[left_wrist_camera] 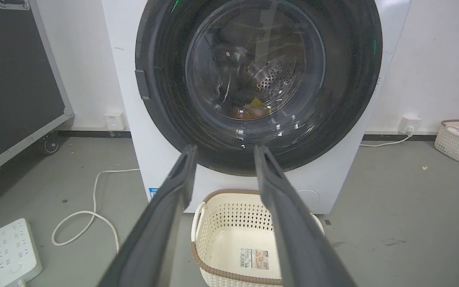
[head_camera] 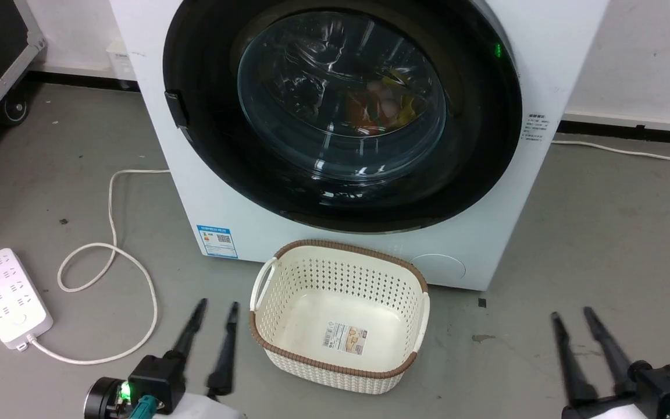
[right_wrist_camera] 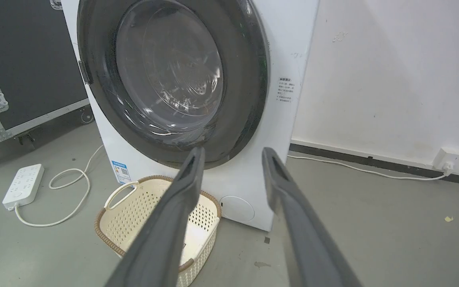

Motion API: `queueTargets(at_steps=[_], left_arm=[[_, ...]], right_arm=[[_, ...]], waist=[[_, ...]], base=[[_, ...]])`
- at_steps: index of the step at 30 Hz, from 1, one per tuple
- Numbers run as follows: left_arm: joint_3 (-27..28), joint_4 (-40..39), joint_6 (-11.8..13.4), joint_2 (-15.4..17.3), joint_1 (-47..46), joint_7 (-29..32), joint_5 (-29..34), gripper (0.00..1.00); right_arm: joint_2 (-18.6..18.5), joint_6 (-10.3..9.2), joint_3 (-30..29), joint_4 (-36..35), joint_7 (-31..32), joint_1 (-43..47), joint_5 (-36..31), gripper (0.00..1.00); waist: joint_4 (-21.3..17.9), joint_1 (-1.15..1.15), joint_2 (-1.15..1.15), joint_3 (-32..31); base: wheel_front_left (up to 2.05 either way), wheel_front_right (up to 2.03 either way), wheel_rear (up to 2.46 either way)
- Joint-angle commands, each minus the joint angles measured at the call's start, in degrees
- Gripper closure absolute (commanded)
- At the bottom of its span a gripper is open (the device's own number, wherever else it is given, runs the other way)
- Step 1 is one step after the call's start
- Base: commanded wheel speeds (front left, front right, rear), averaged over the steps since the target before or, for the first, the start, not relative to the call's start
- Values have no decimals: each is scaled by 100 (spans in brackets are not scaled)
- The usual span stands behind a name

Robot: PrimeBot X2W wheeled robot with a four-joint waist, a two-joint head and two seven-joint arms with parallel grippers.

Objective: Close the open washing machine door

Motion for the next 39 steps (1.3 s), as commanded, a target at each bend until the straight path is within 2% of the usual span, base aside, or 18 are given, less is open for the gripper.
queueTargets(at_steps=[1,39], left_arm=[[0,-2,4,0,0,2,1,100],[183,-209,110,-84,-9,416,189,100]], right_arm=[[0,0,0,0,2,-1,0,100],[10,-1,120,-83,398,-143,-30,100]], waist=[[-1,0,0,0],[-75,0,0,14]], base=[[0,0,0],[0,0,0]])
